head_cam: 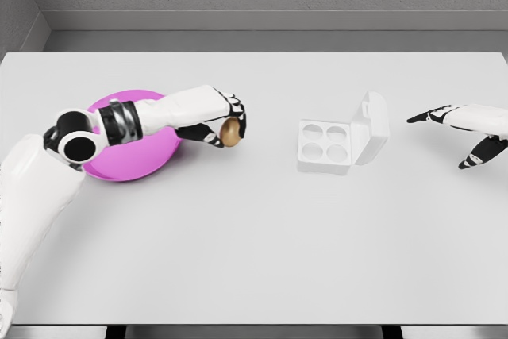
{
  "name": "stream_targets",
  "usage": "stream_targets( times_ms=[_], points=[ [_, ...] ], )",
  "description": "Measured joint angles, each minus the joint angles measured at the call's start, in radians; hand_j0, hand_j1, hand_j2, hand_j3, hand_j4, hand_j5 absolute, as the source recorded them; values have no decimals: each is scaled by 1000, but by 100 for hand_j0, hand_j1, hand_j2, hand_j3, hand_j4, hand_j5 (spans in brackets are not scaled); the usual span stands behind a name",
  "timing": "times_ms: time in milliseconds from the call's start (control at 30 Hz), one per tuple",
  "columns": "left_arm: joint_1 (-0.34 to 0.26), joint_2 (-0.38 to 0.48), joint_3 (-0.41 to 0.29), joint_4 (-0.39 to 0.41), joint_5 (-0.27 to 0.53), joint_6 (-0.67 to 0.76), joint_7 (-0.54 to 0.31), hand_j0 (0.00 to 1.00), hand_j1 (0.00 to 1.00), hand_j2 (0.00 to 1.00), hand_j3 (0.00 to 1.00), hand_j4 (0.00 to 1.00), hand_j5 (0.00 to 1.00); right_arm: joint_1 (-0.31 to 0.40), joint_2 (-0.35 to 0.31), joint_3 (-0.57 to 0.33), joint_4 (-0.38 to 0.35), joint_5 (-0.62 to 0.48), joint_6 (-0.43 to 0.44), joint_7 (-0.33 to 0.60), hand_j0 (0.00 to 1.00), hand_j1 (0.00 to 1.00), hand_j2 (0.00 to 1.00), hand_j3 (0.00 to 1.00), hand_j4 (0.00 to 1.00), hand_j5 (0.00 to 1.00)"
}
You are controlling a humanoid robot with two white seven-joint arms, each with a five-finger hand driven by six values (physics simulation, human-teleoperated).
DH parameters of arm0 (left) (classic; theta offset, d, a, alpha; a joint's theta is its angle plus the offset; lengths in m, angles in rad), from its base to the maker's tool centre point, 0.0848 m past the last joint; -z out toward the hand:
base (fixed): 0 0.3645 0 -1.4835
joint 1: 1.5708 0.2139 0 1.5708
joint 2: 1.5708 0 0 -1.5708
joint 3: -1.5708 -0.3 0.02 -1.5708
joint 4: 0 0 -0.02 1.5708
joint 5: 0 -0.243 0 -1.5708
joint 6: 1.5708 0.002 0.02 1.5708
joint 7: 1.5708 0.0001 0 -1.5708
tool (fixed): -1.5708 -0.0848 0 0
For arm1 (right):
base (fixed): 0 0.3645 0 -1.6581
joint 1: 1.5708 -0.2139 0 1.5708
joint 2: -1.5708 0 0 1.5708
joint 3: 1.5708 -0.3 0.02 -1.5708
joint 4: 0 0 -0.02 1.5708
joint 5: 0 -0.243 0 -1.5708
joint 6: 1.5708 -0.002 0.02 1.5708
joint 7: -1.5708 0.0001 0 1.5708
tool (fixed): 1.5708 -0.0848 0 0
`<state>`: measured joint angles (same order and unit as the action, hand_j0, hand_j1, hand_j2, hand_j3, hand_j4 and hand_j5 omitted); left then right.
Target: Pack egg into the box and close the box lid
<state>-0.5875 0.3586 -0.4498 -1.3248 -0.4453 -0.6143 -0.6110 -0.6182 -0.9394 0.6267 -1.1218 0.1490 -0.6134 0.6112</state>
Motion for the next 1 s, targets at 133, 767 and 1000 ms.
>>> stream_targets(
  times_ms=[133, 767, 1000],
  points=[
    [0, -26, 0, 7, -1, 0, 0, 40, 40, 40, 40, 40, 40, 2, -1, 0, 1, 0, 0, 0, 100, 100, 100, 100, 100, 100],
    [-34, -112, -5, 85, -4, 0, -1, 40, 40, 40, 40, 40, 40, 3, -1, 0, 3, 0, 0, 0, 100, 100, 100, 100, 100, 100],
    [-44, -133, -6, 100, -5, 0, -1, 40, 40, 40, 40, 40, 40, 2, -1, 0, 4, 0, 0, 0, 100, 100, 100, 100, 100, 100]
  ],
)
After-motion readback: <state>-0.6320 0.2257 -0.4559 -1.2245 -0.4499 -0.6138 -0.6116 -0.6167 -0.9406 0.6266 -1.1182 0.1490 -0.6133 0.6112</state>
